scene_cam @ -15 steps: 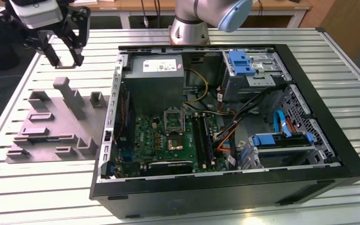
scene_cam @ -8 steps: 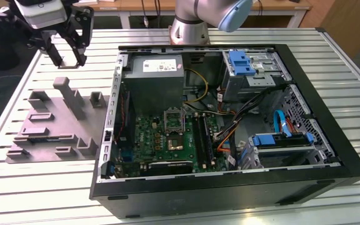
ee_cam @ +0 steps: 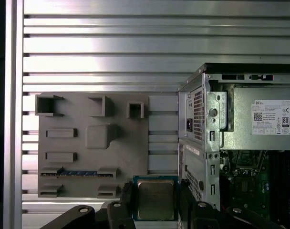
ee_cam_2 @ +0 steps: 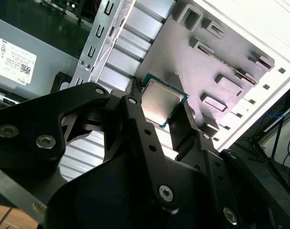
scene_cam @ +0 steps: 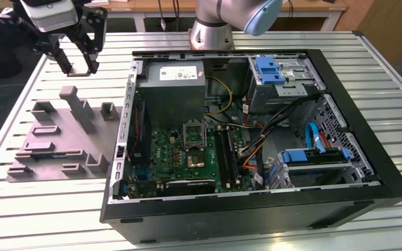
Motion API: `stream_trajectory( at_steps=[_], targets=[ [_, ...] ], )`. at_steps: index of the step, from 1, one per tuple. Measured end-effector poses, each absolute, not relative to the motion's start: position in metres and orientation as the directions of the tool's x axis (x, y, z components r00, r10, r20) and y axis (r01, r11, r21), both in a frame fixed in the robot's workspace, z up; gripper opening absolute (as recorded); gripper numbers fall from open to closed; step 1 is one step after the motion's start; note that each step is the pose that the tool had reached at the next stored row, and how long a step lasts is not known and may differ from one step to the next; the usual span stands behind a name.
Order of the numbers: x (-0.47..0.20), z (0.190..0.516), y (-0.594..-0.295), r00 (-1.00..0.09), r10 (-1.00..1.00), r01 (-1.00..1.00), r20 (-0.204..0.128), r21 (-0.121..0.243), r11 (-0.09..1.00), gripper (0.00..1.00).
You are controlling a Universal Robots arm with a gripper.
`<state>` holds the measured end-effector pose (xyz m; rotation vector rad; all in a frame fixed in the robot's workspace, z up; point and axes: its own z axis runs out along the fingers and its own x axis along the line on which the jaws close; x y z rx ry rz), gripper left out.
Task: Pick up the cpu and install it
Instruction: 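Pick up the cpu and move it towards the insertion slot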
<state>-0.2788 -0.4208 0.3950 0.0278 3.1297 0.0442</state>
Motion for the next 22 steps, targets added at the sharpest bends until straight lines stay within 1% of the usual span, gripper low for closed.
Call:
stream_trajectory(
  at_steps=[11, 22],
  targets=[
    [-0.260, 0.395, -0.421, -1.000, 0.018, 0.017, -0.011, 0.028, 0.999, 0.47],
    [-0.260, 0.395, -0.421, -1.000, 0.018, 0.017, -0.011, 0.028, 0.999, 0.47]
  ],
)
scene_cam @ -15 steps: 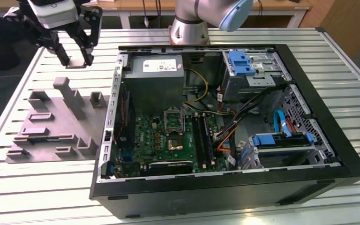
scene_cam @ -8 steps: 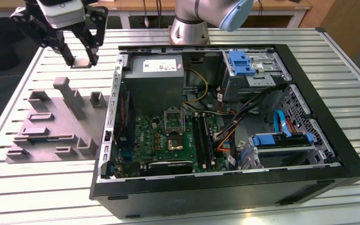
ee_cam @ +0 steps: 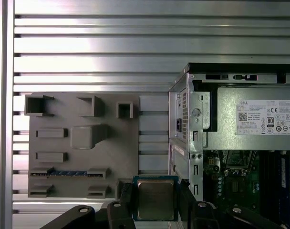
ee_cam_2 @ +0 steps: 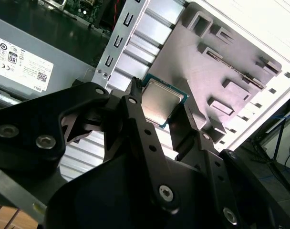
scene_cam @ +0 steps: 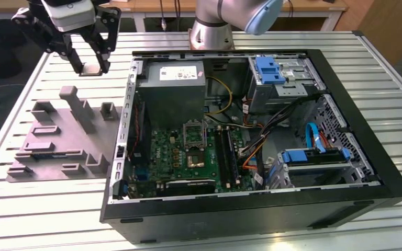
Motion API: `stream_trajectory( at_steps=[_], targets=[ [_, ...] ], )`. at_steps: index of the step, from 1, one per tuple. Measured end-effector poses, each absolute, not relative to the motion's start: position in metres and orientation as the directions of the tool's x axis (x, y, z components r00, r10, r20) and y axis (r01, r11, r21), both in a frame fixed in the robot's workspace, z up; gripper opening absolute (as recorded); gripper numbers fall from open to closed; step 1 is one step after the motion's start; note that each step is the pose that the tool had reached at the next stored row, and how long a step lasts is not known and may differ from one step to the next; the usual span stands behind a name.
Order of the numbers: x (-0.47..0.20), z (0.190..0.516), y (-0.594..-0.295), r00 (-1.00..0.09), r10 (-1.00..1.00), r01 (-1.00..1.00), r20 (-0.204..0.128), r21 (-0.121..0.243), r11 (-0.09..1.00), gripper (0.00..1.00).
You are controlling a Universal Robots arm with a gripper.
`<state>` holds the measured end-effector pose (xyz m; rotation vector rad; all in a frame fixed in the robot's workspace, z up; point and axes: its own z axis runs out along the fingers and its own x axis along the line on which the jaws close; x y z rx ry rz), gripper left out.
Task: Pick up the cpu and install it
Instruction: 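Pick up the cpu and move it towards the insertion slot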
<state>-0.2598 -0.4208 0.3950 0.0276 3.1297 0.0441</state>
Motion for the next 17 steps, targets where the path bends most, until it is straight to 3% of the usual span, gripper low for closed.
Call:
stream_trajectory(
  at_steps=[17],
  targets=[
    [-0.240, 0.395, -0.427, -1.000, 0.018, 0.017, -0.011, 0.028, 0.999, 0.47]
  ],
)
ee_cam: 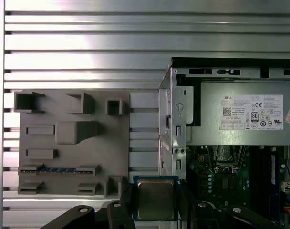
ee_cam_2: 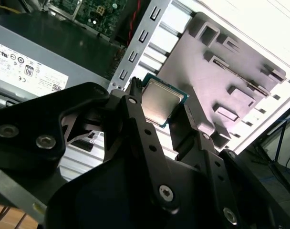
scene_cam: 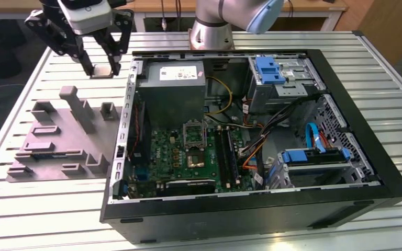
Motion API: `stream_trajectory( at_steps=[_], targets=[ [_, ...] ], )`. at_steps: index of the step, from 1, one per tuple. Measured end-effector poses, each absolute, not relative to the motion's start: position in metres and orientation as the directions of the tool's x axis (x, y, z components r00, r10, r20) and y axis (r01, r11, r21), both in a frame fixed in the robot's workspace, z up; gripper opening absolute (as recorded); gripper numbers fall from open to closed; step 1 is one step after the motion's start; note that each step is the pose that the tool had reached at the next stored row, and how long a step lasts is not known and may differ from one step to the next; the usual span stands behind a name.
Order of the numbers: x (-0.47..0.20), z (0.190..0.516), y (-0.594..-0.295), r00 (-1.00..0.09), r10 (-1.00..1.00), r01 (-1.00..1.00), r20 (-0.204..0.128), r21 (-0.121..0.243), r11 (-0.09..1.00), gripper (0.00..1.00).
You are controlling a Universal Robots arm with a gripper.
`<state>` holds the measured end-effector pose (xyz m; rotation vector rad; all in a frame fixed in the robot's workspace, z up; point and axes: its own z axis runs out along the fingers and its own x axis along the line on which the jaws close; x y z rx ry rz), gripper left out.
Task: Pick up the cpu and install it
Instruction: 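Pick up the cpu and move it towards the insertion slot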
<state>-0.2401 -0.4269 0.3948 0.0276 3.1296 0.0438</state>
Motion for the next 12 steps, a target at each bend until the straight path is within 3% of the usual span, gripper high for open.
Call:
stream_trajectory(
  at_steps=[12],
  targets=[
    [-0.224, 0.395, -0.427, -1.000, 0.018, 0.017, -0.011, 0.028, 0.999, 0.47]
  ],
)
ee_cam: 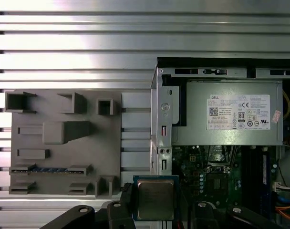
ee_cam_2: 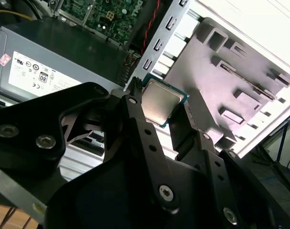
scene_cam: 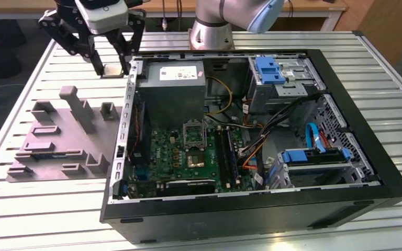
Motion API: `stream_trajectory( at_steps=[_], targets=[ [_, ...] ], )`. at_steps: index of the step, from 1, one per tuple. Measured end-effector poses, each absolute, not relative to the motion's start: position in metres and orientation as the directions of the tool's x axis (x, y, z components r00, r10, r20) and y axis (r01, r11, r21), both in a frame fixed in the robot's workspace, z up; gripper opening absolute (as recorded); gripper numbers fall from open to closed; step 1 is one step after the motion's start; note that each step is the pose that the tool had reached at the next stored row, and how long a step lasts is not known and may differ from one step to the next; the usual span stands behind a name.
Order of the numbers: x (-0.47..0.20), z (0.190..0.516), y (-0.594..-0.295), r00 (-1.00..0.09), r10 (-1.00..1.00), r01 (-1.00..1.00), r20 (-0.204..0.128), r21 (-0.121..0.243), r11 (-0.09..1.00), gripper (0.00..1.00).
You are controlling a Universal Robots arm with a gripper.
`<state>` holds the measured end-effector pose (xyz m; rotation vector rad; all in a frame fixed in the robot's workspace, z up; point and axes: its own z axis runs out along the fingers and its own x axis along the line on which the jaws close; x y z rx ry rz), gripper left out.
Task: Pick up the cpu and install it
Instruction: 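Pick up the cpu and move it towards the insertion slot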
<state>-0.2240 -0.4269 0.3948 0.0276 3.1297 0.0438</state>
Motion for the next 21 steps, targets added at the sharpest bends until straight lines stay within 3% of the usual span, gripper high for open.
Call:
stream_trajectory(
  at_steps=[21],
  targets=[
    [-0.2171, 0.3948, -0.4269, -1.000, 0.018, 0.017, -0.011, 0.028, 0.999, 0.47]
  ],
)
